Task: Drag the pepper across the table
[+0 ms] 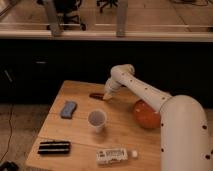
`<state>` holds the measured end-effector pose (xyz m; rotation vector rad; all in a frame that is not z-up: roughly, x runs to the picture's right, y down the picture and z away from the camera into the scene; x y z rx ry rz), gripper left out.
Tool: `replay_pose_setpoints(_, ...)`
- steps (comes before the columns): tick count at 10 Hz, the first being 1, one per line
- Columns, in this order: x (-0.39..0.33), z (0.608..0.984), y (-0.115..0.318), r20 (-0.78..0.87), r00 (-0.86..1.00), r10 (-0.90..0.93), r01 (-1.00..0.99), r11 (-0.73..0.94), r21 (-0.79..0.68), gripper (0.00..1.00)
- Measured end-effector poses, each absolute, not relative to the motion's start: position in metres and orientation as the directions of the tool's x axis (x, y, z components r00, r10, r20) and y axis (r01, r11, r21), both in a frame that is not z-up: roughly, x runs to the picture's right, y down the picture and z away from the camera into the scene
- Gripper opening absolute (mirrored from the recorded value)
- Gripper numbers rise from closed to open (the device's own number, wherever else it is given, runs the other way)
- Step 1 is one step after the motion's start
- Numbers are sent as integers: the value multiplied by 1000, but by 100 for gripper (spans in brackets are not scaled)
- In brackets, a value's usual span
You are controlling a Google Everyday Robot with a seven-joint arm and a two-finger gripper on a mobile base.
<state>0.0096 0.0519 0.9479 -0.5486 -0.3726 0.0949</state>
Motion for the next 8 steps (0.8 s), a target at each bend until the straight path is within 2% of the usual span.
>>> replay_pose_setpoints(8, 62, 951, 40, 265, 940, 215, -58, 866, -497, 0)
